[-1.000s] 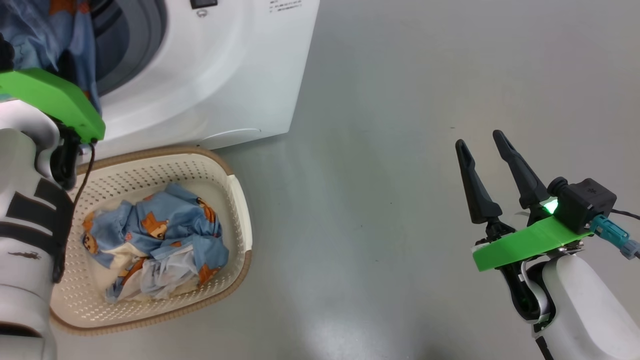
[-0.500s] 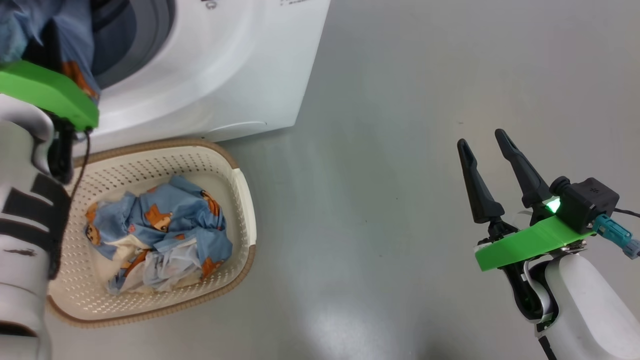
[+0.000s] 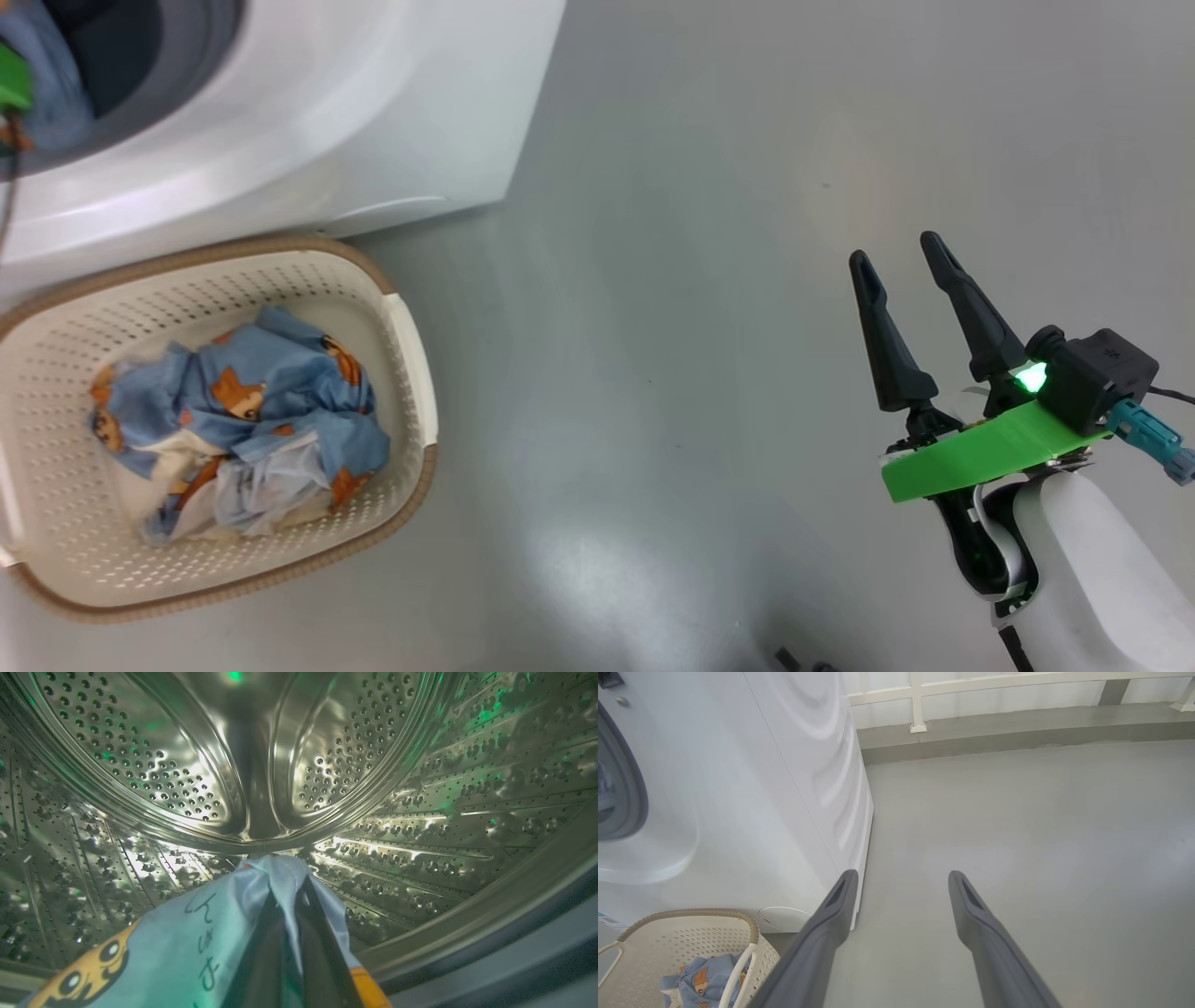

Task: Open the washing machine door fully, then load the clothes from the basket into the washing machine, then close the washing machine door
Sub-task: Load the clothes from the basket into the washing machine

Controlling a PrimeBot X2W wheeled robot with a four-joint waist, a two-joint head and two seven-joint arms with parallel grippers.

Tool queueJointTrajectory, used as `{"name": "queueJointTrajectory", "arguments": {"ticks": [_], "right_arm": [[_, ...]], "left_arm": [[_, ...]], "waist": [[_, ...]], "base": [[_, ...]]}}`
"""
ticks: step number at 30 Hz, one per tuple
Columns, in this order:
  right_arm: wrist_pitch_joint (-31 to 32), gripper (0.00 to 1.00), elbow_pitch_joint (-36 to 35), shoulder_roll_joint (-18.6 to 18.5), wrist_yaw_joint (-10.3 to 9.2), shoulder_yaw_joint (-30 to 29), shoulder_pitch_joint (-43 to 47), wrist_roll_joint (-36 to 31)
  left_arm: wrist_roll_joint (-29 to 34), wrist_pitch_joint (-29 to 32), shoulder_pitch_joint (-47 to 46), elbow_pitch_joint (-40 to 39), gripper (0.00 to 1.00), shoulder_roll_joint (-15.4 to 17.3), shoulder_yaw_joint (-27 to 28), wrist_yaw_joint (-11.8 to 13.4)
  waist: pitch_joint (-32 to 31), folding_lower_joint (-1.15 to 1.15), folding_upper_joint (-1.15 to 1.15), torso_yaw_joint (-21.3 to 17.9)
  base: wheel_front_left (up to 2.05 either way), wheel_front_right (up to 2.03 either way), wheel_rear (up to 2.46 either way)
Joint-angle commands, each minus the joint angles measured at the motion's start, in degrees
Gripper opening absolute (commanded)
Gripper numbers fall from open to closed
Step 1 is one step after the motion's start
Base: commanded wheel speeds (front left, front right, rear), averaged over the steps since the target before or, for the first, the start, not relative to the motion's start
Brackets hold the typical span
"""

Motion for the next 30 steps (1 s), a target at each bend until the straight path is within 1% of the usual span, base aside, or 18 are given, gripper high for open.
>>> {"name": "queueJointTrajectory", "arguments": {"ticks": [1, 8, 12, 13, 14, 15, 18, 21, 22, 27, 30], "right_arm": [[-0.46, 1.00, -1.55, -0.15, 0.31, 0.67, 0.89, -0.98], [-0.46, 1.00, -2.63, 0.82, 0.31, -0.01, 1.10, -1.16], [-0.46, 1.00, -2.81, 2.01, 0.31, -0.22, 1.06, -1.12], [-0.46, 1.00, -2.72, 2.31, 0.31, -0.13, 1.03, -1.14], [-0.46, 1.00, -2.56, 2.56, 0.31, 0.01, 0.97, -1.16], [-0.46, 1.00, -2.37, 2.73, 0.31, 0.15, 0.88, -1.17], [-0.46, 1.00, -1.93, 2.85, 0.31, 0.46, 0.48, -1.00], [-0.46, 1.00, -1.51, 2.51, 0.31, 0.46, 0.50, -0.99], [-0.46, 1.00, -1.51, 2.51, 0.31, 0.46, 0.50, -0.99], [-0.46, 1.00, -0.23, 1.81, 0.31, 0.52, 0.91, -0.65], [-0.46, 1.00, 0.46, 1.27, 0.31, 1.03, 0.65, -0.18]], "left_arm": [[0.98, -0.36, -2.18, -2.58, 0.00, 3.65, 1.81, 0.56], [3.04, -0.36, -4.82, -7.58, 0.00, 6.73, 6.25, 0.93], [4.92, -0.36, -5.44, -14.07, 0.00, 7.94, 10.39, 0.92], [5.20, -0.36, -4.85, -15.20, 0.07, 7.82, 11.56, 0.77], [5.38, -0.36, -4.19, -15.24, 0.94, 7.55, 12.41, 0.70], [5.84, -0.36, -3.75, -15.30, 1.00, 7.33, 13.01, 0.73], [7.10, -0.37, -2.29, -14.89, 1.00, 6.29, 14.31, 0.84], [6.58, -0.37, -0.17, -12.98, 1.00, 4.40, 15.47, 0.15], [6.58, -0.37, -0.17, -12.98, 1.00, 4.40, 15.47, 0.15], [6.50, -0.37, 2.90, -9.44, 1.00, 2.05, 14.96, -0.88], [6.98, -0.37, 4.93, -8.69, 1.00, 0.58, 14.57, -1.14]], "waist": [[1.32, 0.00, 0.00, -1.12], [4.34, 0.00, 0.00, -2.99], [5.68, 0.00, 0.00, -3.73], [5.73, 0.00, 0.00, -3.84], [5.65, 0.00, 0.00, -3.92], [5.57, 0.00, 0.00, -3.95], [5.07, 0.00, 0.00, -3.84], [3.79, 0.00, 0.00, -3.28], [3.79, 0.00, 0.00, -3.28], [1.25, 0.00, 0.00, -1.52], [-0.51, 0.00, 0.00, -0.42]], "base": [[0.00, 0.00, 0.00], [0.00, 0.00, 0.00], [0.00, 0.00, 0.00], [0.00, 0.00, 0.00], [0.00, 0.00, 0.00], [0.00, 0.00, 0.00], [0.00, 0.00, 0.00], [0.00, 0.00, 0.00], [0.00, 0.00, 0.00], [0.00, 0.00, 0.00], [0.00, 0.00, 0.00]]}}
